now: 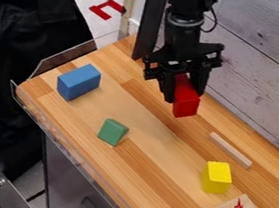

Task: Pick the red arch and position it in a direction opposite to that of the blue one

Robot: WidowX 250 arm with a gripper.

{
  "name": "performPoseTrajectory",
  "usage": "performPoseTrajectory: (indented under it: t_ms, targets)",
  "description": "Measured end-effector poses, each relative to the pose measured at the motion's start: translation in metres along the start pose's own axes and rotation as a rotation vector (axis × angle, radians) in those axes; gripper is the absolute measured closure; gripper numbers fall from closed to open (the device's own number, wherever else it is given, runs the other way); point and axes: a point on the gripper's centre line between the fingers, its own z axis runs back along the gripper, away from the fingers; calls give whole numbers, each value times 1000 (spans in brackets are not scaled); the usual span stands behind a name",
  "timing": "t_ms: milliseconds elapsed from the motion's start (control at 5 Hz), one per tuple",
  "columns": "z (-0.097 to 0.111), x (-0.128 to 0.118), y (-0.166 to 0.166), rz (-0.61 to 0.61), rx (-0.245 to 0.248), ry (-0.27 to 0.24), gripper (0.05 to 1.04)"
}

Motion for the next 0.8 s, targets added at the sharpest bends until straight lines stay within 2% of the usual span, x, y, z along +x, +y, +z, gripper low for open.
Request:
performPoseTrajectory:
  t_ms: [200,400,600,800]
  targets:
    - [-8,16,5,249,23,4,504]
    - [-11,31,10,448,18,-32,504]
    - [-19,41,15,518,40,-88,504]
    - [-30,43,19,535,74,-117,504]
